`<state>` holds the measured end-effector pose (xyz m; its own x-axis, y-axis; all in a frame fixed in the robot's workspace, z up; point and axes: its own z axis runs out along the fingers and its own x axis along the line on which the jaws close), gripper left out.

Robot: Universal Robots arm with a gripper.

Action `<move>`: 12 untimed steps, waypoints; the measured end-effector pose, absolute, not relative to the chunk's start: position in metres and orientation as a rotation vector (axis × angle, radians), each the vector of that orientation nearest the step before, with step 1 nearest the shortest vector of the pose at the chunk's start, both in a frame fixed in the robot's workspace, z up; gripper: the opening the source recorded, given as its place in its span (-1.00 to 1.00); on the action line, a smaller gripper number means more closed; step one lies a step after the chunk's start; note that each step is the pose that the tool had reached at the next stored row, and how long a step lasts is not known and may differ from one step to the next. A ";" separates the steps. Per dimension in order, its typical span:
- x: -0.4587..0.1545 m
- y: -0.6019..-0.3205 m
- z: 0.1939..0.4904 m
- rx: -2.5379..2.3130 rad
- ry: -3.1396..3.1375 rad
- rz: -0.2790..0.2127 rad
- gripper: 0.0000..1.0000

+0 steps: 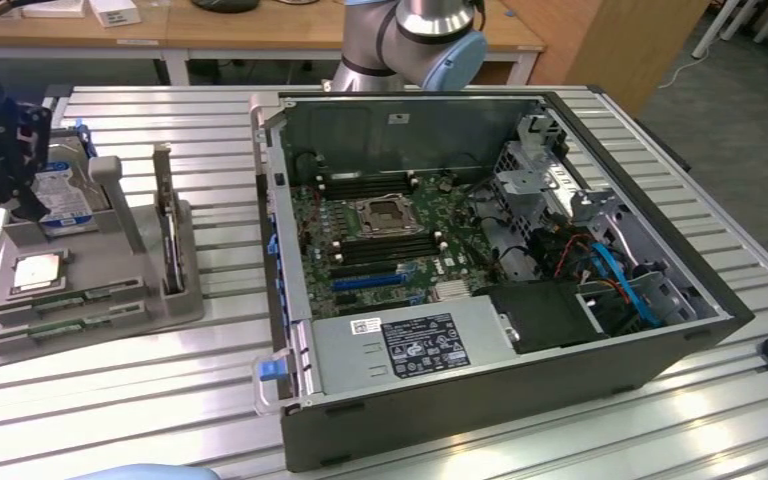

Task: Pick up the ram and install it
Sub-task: 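Pick up the ram and move it above insertion slot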

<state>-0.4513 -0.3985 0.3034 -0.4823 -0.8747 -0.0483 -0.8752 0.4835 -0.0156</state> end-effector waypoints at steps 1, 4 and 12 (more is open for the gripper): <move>-0.451 -0.398 0.303 -1.594 2.650 0.018 -0.80; -0.451 -0.398 0.303 -1.659 2.610 0.020 -0.80; -0.451 -0.399 0.303 -1.828 2.496 0.025 -0.80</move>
<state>-0.4513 -0.3985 0.3028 -0.3010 -0.9524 -0.0483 -0.9532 0.3020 -0.0156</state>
